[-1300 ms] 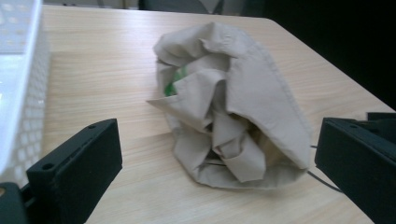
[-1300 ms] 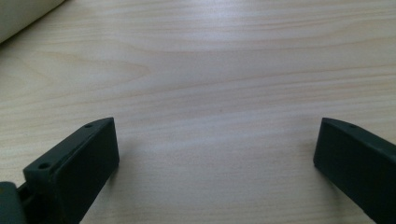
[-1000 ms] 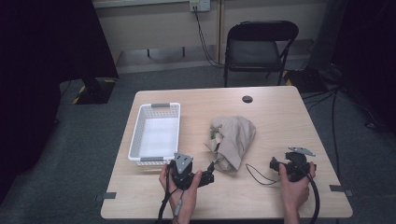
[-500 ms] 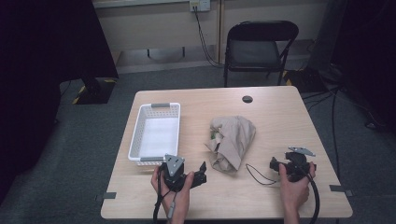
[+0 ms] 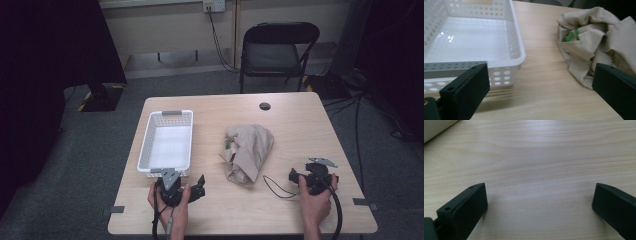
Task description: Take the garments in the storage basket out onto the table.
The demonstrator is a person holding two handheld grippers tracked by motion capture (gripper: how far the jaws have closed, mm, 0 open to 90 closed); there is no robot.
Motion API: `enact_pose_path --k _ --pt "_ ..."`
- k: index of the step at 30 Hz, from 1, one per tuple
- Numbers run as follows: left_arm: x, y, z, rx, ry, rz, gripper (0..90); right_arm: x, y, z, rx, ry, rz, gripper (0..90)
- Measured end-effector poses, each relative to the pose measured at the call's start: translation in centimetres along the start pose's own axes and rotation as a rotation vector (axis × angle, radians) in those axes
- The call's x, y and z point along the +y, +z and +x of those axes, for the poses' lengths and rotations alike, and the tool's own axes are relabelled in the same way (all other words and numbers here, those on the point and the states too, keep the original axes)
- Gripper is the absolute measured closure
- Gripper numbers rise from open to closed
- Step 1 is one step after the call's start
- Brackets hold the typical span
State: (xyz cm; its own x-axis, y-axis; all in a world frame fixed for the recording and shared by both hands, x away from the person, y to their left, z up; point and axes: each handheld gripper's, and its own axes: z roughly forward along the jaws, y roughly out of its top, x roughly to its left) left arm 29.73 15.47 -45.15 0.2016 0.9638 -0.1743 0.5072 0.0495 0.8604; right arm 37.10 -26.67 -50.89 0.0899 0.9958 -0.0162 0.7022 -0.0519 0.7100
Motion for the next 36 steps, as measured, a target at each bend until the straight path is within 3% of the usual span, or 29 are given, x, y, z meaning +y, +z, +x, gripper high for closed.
enact_pose_path --k 4,9,14,18,25,26,30,32,36 --pt "-0.4 0.2 0.5 0.035 0.005 0.018 0.8 0.0 0.0 0.0 0.000 0.000 0.000 0.0" --pt "-1.4 1.0 1.5 0.060 -0.025 0.050 0.7 0.0 0.0 0.0 0.000 0.000 0.000 0.0" --pt "-2.2 1.8 2.3 0.105 -0.029 0.088 0.4 0.0 0.0 0.0 0.000 0.000 0.000 0.0" --pt "-2.7 2.3 2.5 0.109 -0.040 0.109 0.5 0.0 0.0 0.0 0.000 0.000 0.000 0.0" --pt "-3.3 3.5 2.7 0.160 -0.015 0.164 0.3 0.0 0.0 0.0 0.000 0.000 0.000 0.0" --pt "-3.5 3.7 2.7 0.160 -0.025 0.160 0.3 0.0 0.0 0.0 0.000 0.000 0.000 0.0" --pt "-3.8 4.3 2.5 0.179 0.007 0.204 1.0 0.0 0.0 0.0 0.000 0.000 0.000 0.0" --pt "-3.8 4.5 2.4 0.179 0.007 0.202 1.0 0.0 0.0 0.0 0.000 0.000 0.000 0.0" --pt "-3.6 5.1 2.2 0.198 0.025 0.258 0.2 0.0 0.0 0.0 0.000 0.000 0.000 0.0"
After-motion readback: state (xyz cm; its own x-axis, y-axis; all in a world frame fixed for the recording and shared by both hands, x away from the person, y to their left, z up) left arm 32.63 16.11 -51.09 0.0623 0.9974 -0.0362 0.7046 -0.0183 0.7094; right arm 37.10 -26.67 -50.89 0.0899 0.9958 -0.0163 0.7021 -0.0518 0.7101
